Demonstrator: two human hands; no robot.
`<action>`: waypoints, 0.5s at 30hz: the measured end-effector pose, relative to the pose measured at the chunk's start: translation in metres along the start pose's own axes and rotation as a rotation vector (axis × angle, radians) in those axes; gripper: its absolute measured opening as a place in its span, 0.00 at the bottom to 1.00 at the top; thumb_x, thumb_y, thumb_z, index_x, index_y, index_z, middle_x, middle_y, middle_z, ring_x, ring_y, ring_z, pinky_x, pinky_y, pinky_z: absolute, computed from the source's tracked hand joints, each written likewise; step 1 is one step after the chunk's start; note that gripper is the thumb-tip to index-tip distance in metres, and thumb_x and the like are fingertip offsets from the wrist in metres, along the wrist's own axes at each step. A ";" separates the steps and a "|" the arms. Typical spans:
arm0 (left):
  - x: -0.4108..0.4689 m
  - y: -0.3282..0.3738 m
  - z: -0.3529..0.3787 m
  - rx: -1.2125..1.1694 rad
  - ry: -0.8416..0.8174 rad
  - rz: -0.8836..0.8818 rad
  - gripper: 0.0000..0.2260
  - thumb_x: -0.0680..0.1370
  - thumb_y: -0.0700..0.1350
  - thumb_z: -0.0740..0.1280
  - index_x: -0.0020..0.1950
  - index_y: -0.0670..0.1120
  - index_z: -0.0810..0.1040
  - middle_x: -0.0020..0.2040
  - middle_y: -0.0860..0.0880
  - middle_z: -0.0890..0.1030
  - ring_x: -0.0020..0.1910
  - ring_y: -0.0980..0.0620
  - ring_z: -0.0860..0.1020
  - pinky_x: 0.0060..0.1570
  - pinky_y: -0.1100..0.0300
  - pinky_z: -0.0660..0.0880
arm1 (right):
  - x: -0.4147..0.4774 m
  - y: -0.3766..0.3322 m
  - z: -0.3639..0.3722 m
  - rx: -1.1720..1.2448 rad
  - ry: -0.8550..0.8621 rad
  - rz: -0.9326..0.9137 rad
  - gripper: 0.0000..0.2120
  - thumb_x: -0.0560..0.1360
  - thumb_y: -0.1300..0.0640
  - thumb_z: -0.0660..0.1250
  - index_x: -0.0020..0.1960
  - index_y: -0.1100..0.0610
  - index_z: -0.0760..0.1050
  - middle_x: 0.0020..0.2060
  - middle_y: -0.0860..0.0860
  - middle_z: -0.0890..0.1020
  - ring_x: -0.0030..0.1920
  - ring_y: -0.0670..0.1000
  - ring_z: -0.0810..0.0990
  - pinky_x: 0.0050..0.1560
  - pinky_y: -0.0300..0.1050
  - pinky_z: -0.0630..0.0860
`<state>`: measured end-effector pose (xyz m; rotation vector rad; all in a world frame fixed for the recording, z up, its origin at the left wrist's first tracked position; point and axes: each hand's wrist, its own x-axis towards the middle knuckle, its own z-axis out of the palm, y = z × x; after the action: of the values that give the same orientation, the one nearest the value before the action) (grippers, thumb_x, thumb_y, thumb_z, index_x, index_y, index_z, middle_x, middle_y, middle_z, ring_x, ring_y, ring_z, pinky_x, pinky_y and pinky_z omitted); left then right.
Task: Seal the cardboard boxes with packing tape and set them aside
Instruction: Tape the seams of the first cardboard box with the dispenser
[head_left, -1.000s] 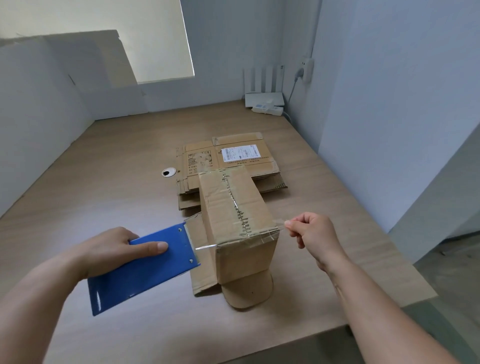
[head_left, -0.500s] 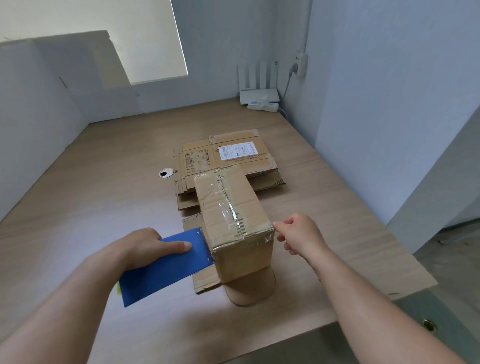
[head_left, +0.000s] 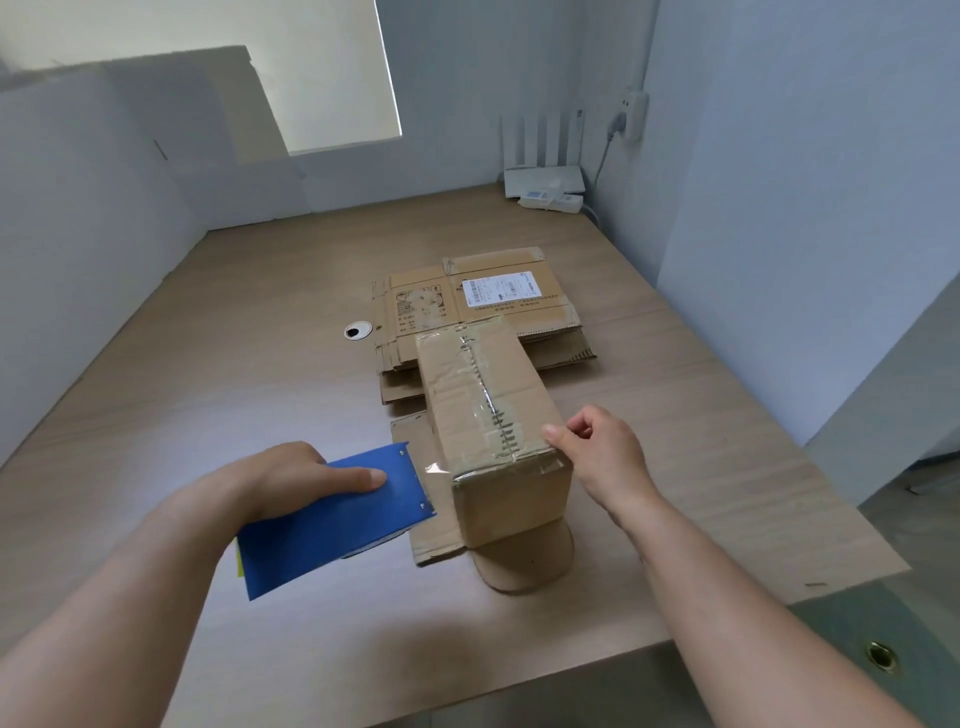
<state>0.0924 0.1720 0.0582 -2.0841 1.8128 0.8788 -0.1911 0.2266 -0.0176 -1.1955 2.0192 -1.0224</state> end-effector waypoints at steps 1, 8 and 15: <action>-0.002 -0.003 -0.001 -0.005 -0.007 -0.016 0.27 0.68 0.71 0.66 0.44 0.47 0.80 0.43 0.49 0.81 0.42 0.51 0.79 0.41 0.57 0.70 | 0.000 -0.001 0.001 0.003 -0.002 -0.007 0.13 0.73 0.51 0.71 0.41 0.60 0.74 0.34 0.50 0.77 0.39 0.53 0.74 0.39 0.45 0.68; 0.008 0.028 0.034 0.429 0.225 -0.023 0.18 0.74 0.64 0.62 0.47 0.50 0.76 0.45 0.52 0.78 0.46 0.51 0.77 0.42 0.59 0.69 | -0.002 -0.005 0.003 -0.127 0.037 -0.036 0.14 0.74 0.50 0.69 0.39 0.60 0.72 0.32 0.50 0.75 0.39 0.55 0.74 0.37 0.45 0.65; 0.019 -0.019 0.079 0.452 0.351 -0.093 0.18 0.79 0.59 0.55 0.54 0.47 0.74 0.40 0.51 0.76 0.39 0.51 0.76 0.32 0.62 0.66 | -0.011 -0.008 0.010 -0.293 0.064 -0.091 0.13 0.79 0.48 0.60 0.44 0.57 0.73 0.44 0.56 0.79 0.45 0.58 0.75 0.40 0.46 0.65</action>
<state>0.0892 0.2033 -0.0193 -2.0823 1.8357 0.0587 -0.1744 0.2305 -0.0153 -1.4322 2.2397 -0.8356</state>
